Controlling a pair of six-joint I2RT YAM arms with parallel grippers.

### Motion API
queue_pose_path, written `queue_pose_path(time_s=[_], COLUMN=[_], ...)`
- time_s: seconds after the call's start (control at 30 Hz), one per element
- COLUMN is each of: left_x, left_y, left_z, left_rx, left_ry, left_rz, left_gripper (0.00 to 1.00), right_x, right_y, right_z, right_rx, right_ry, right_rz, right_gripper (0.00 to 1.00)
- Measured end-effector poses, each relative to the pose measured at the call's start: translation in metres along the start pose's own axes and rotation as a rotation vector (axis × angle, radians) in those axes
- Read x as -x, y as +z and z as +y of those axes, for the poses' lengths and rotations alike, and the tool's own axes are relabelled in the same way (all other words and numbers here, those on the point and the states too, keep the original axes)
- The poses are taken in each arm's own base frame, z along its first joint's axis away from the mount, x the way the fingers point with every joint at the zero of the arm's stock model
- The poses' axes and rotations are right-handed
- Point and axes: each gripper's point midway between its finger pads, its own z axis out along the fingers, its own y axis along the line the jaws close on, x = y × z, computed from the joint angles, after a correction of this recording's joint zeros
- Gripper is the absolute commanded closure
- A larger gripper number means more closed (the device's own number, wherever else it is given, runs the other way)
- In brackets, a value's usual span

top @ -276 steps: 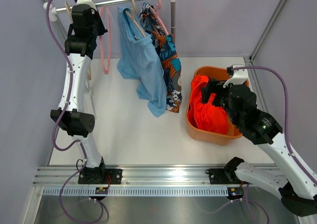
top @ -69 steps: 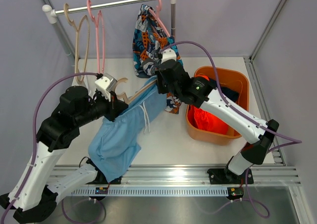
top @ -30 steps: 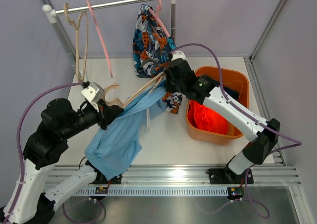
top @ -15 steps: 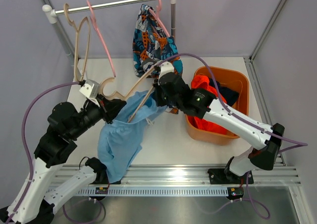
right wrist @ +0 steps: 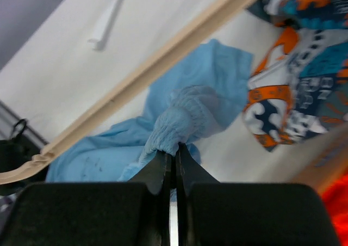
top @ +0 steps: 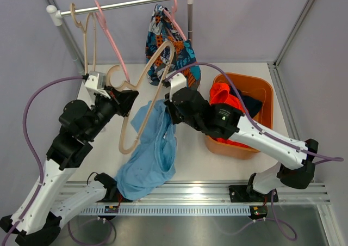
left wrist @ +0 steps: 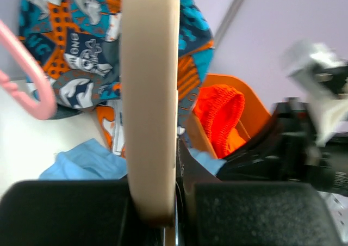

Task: Remove the shorts from the hanger

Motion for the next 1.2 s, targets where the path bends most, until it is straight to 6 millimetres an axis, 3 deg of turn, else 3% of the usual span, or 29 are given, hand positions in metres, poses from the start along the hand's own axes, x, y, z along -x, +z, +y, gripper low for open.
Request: queue_pose_path(time_s=[0.1, 0.17, 0.23, 0.33, 0.43, 0.53, 0.6, 0.7, 0.77, 0.83, 1.03, 1.13, 1.2], left_x=[0.005, 0.003, -0.001, -0.006, -0.011, -0.015, -0.016, -0.018, -0.019, -0.02, -0.022, -0.023, -0.023], left_y=[0.003, 0.003, 0.0, -0.002, -0.004, -0.005, -0.005, -0.006, -0.006, -0.006, -0.005, -0.005, -0.006], left_z=[0.011, 0.017, 0.022, 0.026, 0.029, 0.031, 0.031, 0.032, 0.033, 0.033, 0.033, 0.033, 0.033], left_rx=[0.07, 0.102, 0.126, 0.148, 0.16, 0.166, 0.167, 0.169, 0.171, 0.172, 0.169, 0.167, 0.167], left_ry=[0.008, 0.014, 0.022, 0.031, 0.038, 0.044, 0.044, 0.049, 0.051, 0.051, 0.052, 0.052, 0.052], left_rz=[0.004, 0.014, 0.03, 0.051, 0.071, 0.085, 0.091, 0.098, 0.104, 0.107, 0.113, 0.116, 0.119], left_gripper=[1.0, 1.0, 1.0, 1.0, 1.0, 1.0, 1.0, 1.0, 1.0, 1.0, 1.0, 1.0, 1.0], right_x=[0.027, 0.062, 0.103, 0.157, 0.199, 0.219, 0.223, 0.227, 0.228, 0.229, 0.223, 0.21, 0.198], right_y=[-0.018, -0.04, -0.074, -0.144, -0.235, -0.321, -0.367, -0.403, -0.404, -0.387, -0.28, -0.227, -0.205], right_z=[-0.02, -0.034, -0.051, -0.084, -0.125, -0.163, -0.185, -0.204, -0.207, -0.202, -0.177, -0.186, -0.201], right_rx=[-0.096, -0.16, -0.22, -0.31, -0.389, -0.44, -0.468, -0.52, -0.557, -0.589, -0.659, -0.687, -0.72], right_ry=[-0.039, -0.056, -0.059, -0.046, 0.028, 0.135, 0.199, 0.259, 0.257, 0.225, 0.054, -0.005, -0.011], right_rz=[-0.05, -0.134, -0.255, -0.461, -0.694, -0.905, -1.018, -1.112, -1.12, -1.087, -0.872, -0.743, -0.668], right_gripper=[1.0, 1.0, 1.0, 1.0, 1.0, 1.0, 1.0, 0.99, 0.97, 0.96, 0.97, 0.97, 0.97])
